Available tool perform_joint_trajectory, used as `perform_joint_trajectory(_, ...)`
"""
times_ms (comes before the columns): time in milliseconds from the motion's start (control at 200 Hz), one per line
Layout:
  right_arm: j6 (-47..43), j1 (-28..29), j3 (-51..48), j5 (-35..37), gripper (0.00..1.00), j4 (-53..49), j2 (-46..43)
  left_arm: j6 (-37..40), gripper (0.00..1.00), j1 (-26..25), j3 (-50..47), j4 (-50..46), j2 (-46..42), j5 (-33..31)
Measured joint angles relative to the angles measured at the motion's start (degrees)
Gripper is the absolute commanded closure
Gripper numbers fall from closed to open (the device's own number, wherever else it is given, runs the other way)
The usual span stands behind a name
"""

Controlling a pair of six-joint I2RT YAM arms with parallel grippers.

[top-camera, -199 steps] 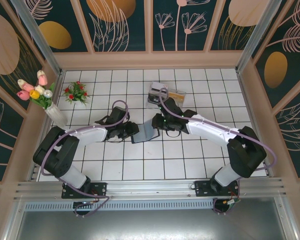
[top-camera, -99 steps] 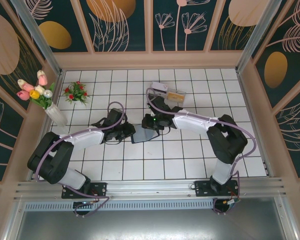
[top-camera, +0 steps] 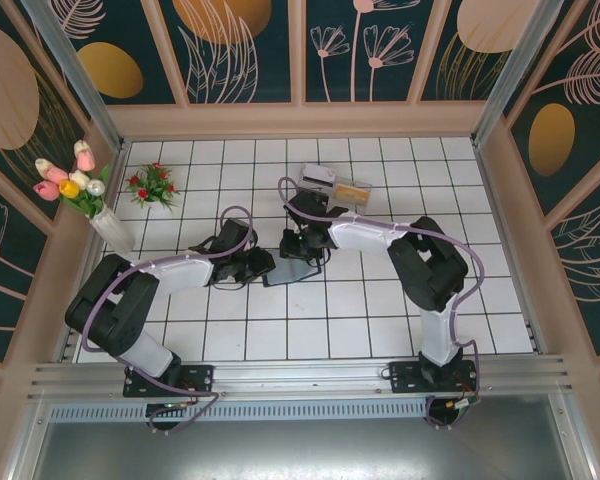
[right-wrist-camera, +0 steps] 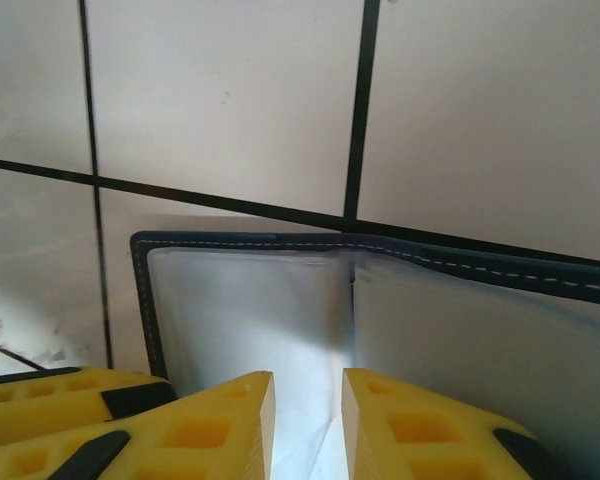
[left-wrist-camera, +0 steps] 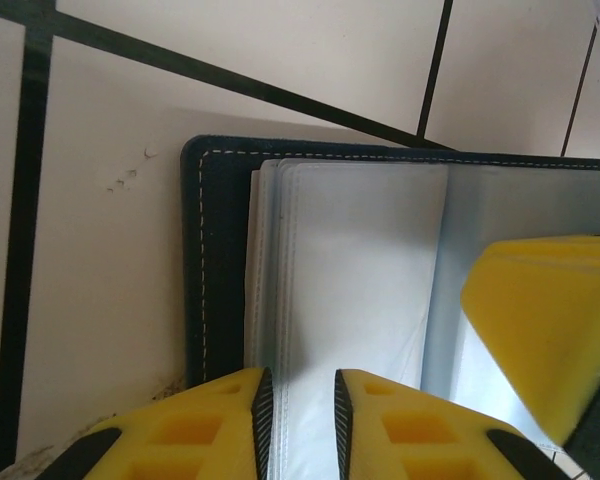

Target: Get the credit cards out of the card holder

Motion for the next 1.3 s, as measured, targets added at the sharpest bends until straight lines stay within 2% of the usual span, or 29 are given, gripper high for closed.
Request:
perform_joint_trajectory(335,-0.11,-0.02,-0.57,-0.17,0.70,-0.02,1.14,-0.13,0.67,0.00,0.33,0.31,0.92,0.09)
perform_joint_trajectory(565,2.60,-0.85,-6.71,-5.86,0.72,7.23,-0.50,-0.13,0.74,0.00,0.35,0.31,0.94,0.72)
perform_joint_trajectory(766,5.57,-1.18,-10.69,-9.46,0.74,10.93,-2.34,-0.09,0.75,0.00,0.35,0.50,0.90,1.90)
perform_joint_trajectory(1031,7.69,-2.89,-13.94,-11.93,0.74,12.09,-5.40,-0.11,0.76,0.00,0.00,3.72,-1.25,5.88)
perform_joint_trajectory(1301,9.51,-4.61,-16.04,-14.56,0.73,16.02,-9.03,-0.35,0.73,-0.35,-3.43,11.63,-4.57,12.44)
